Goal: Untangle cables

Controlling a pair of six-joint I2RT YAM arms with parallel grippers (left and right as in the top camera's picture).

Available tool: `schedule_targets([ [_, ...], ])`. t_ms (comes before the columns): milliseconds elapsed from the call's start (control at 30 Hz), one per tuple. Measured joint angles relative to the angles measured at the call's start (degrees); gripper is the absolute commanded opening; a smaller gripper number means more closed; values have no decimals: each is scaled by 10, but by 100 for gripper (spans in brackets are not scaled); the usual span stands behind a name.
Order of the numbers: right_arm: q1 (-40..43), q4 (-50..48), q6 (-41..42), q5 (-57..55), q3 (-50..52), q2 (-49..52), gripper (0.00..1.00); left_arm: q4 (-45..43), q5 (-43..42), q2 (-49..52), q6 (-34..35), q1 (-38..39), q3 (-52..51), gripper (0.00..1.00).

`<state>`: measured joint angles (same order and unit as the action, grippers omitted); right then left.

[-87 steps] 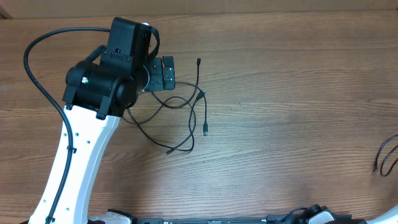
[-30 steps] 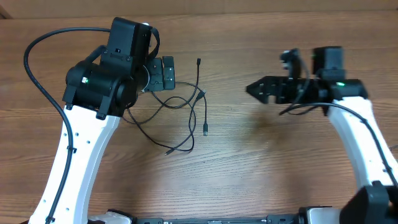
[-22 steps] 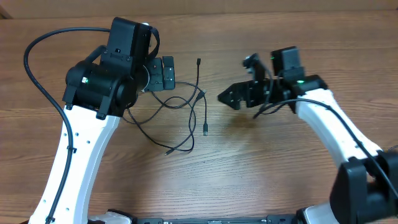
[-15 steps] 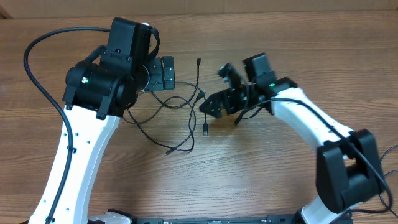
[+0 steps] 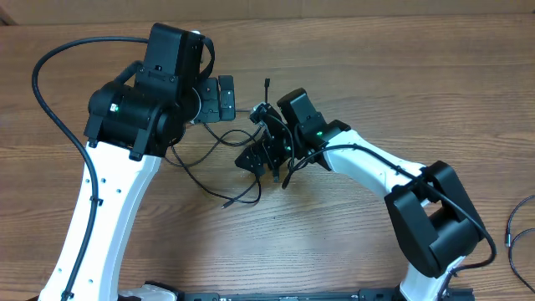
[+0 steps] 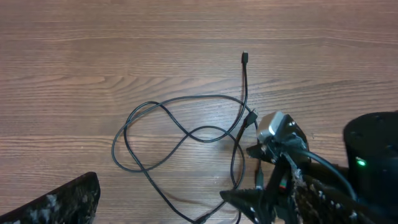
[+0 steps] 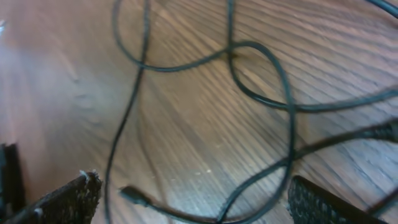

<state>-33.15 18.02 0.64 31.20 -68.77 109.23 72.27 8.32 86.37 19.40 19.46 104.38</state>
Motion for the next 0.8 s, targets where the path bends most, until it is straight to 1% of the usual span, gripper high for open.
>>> schedule_targets([
  [167,1,3,39,-31,0,14,94,0,0,0,0,0,0,100],
  [433,-6,5,64,-38,0,27,93,0,0,0,0,0,0,100],
  [600,-11,-11,84,-42,0,52,93,0,0,0,0,0,0,100],
  [800,-11,-53,112,-35,-1,69,93,0,0,0,0,0,0,100],
])
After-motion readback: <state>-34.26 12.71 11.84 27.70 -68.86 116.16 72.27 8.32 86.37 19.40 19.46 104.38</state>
